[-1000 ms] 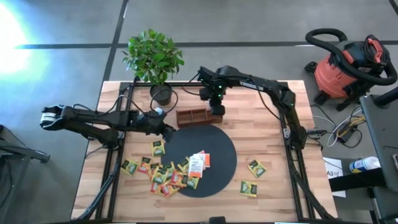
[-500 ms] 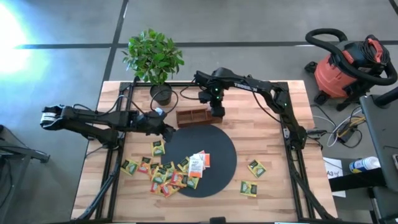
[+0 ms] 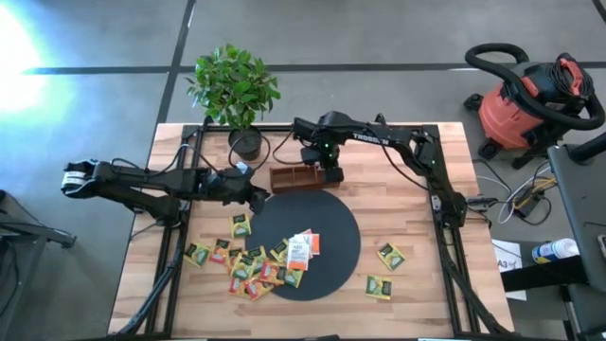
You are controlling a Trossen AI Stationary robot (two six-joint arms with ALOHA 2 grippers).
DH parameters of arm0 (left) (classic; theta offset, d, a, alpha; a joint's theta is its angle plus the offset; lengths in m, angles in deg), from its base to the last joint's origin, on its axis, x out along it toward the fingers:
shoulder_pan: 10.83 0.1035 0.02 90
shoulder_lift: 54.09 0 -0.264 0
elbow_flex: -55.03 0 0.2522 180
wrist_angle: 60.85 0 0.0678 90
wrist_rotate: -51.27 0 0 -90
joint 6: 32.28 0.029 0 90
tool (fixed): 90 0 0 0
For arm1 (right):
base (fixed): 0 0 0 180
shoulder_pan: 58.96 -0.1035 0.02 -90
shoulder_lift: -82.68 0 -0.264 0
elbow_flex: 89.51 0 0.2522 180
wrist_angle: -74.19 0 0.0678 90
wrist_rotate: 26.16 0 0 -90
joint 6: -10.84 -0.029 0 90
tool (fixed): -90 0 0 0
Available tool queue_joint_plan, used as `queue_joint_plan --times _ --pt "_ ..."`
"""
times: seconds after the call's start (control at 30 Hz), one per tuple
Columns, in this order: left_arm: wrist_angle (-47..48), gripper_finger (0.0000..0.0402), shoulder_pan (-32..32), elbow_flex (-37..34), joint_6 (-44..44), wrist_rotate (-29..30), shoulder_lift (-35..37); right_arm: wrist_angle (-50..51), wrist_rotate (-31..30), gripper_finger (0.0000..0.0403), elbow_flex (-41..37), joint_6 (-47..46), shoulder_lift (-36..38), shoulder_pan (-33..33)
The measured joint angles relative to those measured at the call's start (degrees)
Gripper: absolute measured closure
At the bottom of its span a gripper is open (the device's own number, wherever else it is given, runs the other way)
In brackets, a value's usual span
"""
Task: Pick & Place Tea
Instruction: Put the white tea bag into the right slot of the wooden organizer
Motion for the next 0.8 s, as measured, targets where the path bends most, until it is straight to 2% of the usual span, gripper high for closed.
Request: queue_joint_plan --times 0.33,0.57,0.8 --pt "-2.23 0.0319 0.0 0.0 0.37 0.04 0.0 -1.24 -0.62 0.0394 0.0 0.08 -2.52 -1.42" --pt "-2.92 0.0319 -0.22 0.0 0.51 0.04 0.0 -5.35 -7.64 0.0394 0.05 -0.61 -4.0 -1.51" --pt "-2.86 0.0319 -1.74 0.0 1.28 0.04 0.0 -5.96 -7.82 0.039 0.43 -3.03 -4.25 -1.51"
